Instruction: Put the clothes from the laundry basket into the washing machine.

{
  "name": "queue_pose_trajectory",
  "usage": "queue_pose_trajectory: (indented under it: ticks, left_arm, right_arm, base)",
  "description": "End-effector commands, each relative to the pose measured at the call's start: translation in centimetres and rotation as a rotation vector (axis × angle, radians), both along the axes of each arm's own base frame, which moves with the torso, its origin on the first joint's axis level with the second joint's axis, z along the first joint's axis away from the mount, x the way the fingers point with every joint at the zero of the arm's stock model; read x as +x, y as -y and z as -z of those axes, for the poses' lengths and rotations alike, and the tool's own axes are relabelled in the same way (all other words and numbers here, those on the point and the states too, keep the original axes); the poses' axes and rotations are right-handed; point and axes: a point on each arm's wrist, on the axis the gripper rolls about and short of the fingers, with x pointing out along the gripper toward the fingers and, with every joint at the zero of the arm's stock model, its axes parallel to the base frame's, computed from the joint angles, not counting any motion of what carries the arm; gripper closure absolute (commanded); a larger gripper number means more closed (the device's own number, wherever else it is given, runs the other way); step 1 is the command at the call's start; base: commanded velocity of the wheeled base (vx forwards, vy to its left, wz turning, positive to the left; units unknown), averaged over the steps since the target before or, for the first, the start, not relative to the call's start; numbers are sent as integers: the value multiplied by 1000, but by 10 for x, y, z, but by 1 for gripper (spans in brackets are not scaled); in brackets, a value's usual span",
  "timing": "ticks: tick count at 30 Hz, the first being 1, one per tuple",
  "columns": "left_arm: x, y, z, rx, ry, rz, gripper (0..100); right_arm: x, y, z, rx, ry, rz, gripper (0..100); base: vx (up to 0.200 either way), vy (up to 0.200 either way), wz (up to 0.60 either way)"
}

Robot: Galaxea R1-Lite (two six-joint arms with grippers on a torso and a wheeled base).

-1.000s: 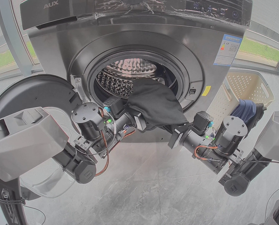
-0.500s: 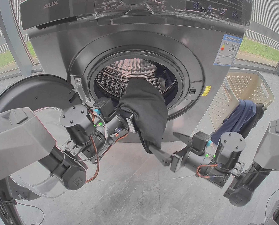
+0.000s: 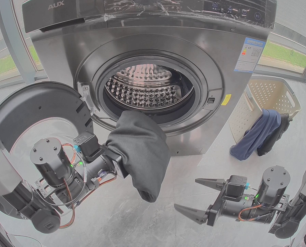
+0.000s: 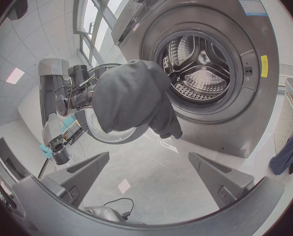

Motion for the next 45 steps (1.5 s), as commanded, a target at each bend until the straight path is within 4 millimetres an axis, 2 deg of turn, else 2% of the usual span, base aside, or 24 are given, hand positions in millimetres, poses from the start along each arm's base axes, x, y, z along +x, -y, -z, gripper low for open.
queue_pose_trajectory:
  ticks: [1,5,18,27,33,45]
  left_arm:
    - [-11,-10,-2,2,-5,34,100]
    - [-6,-10,5,17,-27,39,100]
    - [-1,-3,26,59,-87,47,100]
    - [-1,-2,27,68,-86,48,100]
    - [-4,2,27,74,-83,60,100]
    - [-6,4,27,75,-81,70,100]
  right_arm:
    - [24,13,-6,21,33,114,0]
    - [37,18,4,-16,26,271,0]
    - [48,14,6,-4,31,300,0]
    - [46,14,4,-2,33,295,0]
    - [45,13,3,1,39,290,0]
    - [42,11,3,1,35,275,0]
  base:
    - [0,0,0]
    - [0,0,0]
    - [0,0,0]
    - [200,0,0]
    - [0,0,0]
    - [200,0,0]
